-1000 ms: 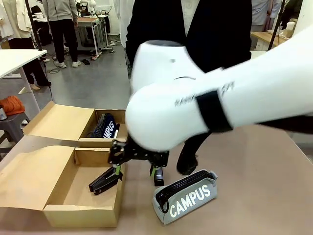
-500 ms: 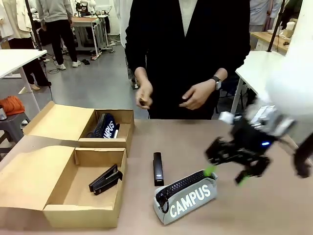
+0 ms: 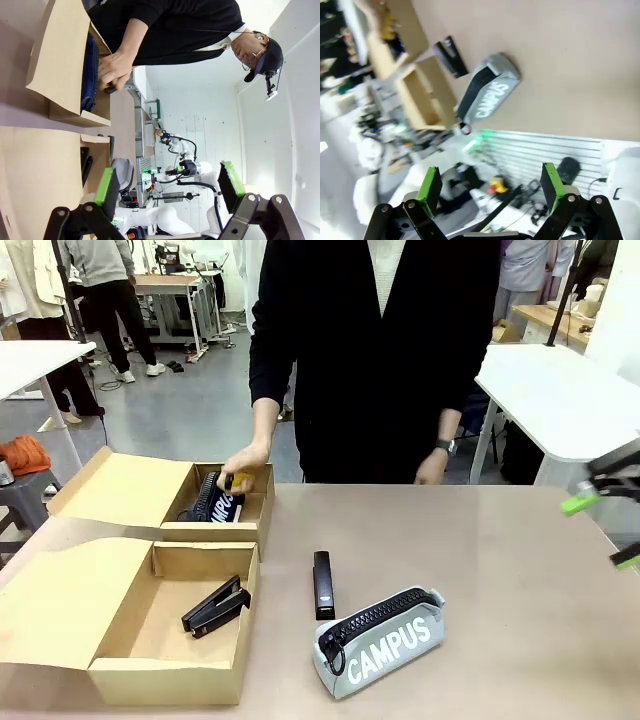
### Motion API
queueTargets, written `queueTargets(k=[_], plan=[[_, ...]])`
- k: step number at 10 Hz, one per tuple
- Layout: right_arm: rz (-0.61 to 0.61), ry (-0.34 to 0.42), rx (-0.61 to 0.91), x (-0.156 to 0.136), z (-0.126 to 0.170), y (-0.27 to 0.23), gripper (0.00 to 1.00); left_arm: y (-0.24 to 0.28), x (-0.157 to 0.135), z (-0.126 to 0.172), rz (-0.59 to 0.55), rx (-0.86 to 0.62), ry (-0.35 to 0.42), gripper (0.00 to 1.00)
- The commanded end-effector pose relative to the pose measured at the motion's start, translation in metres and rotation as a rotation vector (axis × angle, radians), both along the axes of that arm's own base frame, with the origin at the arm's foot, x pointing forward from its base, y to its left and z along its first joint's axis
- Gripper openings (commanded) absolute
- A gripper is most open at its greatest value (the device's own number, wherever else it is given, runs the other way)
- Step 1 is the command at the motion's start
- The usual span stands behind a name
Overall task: Place items inside the box.
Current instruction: Pick up a Pencil pouch or Stapler and place it inside the Mailer Box closest to the robot.
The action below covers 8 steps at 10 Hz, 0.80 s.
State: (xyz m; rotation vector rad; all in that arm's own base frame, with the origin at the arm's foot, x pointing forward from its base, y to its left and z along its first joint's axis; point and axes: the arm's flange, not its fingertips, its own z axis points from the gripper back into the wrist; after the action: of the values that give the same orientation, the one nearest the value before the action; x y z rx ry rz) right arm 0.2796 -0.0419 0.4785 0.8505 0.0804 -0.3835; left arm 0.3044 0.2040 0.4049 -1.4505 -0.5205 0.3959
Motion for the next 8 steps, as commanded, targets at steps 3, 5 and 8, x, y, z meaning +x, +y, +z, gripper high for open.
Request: queueTargets(k=[3,5,8], plan=[[-0.131,-0.265,0.489,-0.096,-0.223,0.024,1.00,-0.001,-0.001,0.001,-0.006,0.000,-0.022,1.00],[-0.141,-0.063,0.289,0.003,-0.053,-0.079,1.00,-0.001,-0.001,0.001,-0.006,0.000,-0.022,1.00],[-0.141,-0.063,0.289,0.003,-0.053,-0.079,1.00,-0.001,-0.001,0.001,-0.006,0.000,-0.022,1.00]])
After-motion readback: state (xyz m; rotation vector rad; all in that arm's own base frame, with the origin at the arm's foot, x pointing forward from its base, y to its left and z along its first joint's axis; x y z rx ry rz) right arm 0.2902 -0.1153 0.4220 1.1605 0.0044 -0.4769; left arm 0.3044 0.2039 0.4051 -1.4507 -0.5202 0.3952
